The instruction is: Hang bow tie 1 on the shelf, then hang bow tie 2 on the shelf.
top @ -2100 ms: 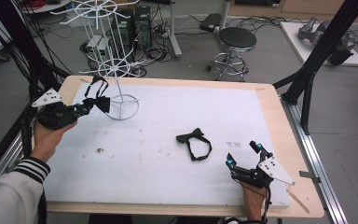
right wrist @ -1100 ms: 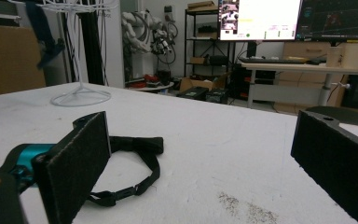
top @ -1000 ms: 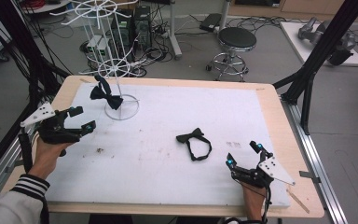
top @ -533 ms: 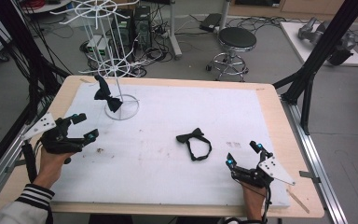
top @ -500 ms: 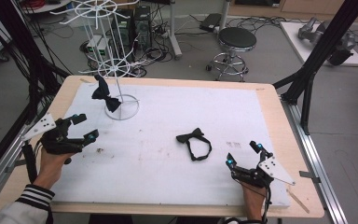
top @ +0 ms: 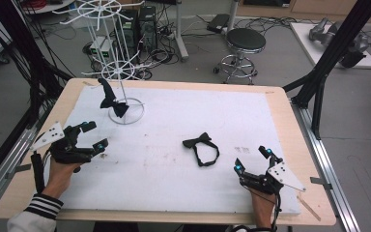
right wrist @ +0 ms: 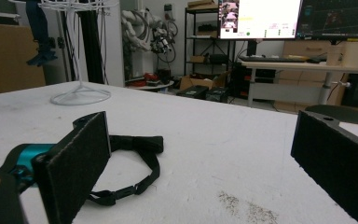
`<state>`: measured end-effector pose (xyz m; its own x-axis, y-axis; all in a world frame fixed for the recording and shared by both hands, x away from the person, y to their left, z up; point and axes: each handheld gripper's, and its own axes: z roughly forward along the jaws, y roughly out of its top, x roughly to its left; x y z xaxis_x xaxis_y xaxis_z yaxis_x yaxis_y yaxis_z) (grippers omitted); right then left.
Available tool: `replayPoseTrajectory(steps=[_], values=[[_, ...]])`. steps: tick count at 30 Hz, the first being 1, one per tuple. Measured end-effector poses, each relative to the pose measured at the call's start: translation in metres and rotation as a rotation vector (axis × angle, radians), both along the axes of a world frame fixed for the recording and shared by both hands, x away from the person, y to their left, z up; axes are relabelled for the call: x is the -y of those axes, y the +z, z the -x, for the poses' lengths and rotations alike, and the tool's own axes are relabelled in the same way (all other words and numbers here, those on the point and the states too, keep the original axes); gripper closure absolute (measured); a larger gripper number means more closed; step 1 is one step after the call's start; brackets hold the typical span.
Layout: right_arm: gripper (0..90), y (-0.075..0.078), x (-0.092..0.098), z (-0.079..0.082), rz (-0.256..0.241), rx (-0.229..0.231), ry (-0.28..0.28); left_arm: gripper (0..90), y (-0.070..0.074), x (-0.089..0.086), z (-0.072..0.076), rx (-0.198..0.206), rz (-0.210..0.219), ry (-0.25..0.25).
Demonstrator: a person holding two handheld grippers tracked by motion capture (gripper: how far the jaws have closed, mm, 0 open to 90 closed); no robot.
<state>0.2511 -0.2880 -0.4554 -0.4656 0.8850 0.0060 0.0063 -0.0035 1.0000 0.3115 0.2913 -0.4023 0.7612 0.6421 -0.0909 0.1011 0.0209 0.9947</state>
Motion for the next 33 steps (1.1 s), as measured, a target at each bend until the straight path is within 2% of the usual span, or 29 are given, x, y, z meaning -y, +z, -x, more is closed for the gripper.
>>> replayPoseTrajectory(steps=[5,16,20,25,29,33], values=[[3.9,0.000,0.000,0.000,-0.001,-0.002,0.000,11.6,-0.001,0.003,0.000,0.014,-0.018,-0.002],[3.9,0.001,-0.001,-0.001,0.017,-0.005,0.000,11.5,0.000,0.002,0.000,0.023,-0.011,0.007],[3.8,0.001,-0.002,-0.001,0.020,-0.008,0.011,11.5,0.000,0.002,0.000,0.028,-0.027,-0.005],[3.4,0.002,-0.003,-0.004,0.036,-0.024,0.036,11.4,0.002,0.001,0.002,0.035,-0.019,-0.010],[3.4,0.008,-0.005,-0.008,0.035,-0.038,0.100,11.4,0.004,0.001,0.004,0.039,-0.028,-0.044],[3.4,0.018,-0.007,-0.014,0.068,-0.062,0.139,11.4,0.008,0.001,0.004,0.047,-0.025,-0.069]])
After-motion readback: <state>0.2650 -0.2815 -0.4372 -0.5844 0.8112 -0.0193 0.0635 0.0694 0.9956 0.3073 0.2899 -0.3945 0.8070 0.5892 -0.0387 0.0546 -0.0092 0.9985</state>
